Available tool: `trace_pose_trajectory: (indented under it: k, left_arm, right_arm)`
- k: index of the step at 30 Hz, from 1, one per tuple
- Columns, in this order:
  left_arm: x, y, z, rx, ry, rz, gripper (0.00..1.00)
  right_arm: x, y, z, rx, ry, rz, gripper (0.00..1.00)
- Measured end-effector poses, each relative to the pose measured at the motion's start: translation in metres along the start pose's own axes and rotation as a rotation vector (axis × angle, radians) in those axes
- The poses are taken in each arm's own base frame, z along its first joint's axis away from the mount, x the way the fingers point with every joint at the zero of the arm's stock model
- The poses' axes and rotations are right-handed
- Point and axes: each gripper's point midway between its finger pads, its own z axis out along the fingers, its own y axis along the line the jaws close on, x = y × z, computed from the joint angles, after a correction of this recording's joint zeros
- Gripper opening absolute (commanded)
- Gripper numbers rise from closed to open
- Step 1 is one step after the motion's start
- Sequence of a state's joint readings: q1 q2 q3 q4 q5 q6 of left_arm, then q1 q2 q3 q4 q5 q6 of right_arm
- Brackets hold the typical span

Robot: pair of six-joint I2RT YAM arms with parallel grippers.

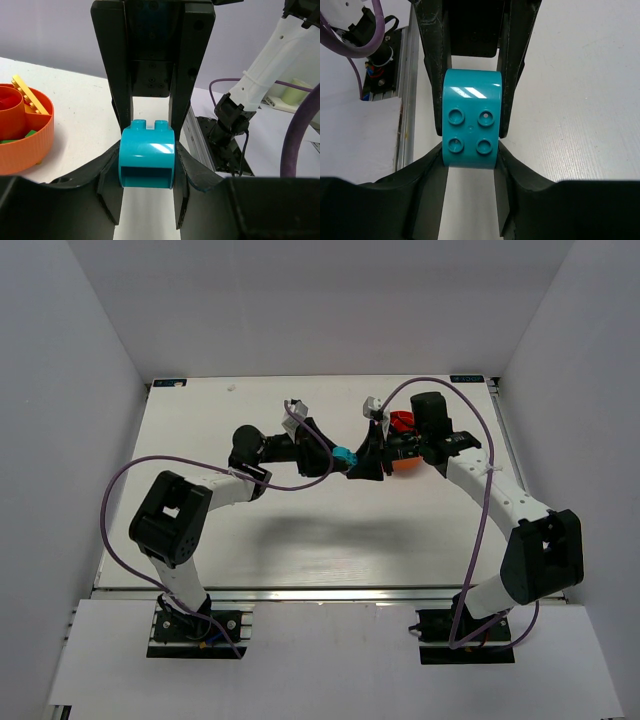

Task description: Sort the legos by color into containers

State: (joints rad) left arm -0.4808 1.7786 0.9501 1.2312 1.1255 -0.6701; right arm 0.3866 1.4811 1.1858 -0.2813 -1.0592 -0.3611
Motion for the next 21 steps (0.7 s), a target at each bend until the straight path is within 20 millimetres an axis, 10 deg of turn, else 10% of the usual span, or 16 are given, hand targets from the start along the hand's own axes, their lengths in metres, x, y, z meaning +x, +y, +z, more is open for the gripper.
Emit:
trace_pose_trajectory:
  k: [5, 14, 21]
  left_arm:
    - [0.001, 0.002, 0.000, -0.010, -0.002, -0.004, 0.98]
    - [-0.007, 0.014, -0.011, -0.103, -0.029, -0.010, 0.98]
    - [-0.073, 0.041, -0.053, -0.528, -0.093, 0.079, 0.98]
  right_arm:
    - [0.001, -0.006, -0.001, 0.033, 0.008, 0.006, 0.00]
    - [0.010, -0.032, -0.021, 0.197, 0.064, -0.018, 0.00]
    - [0.013, -0.090, -0.094, 0.555, 0.203, -0.024, 0.00]
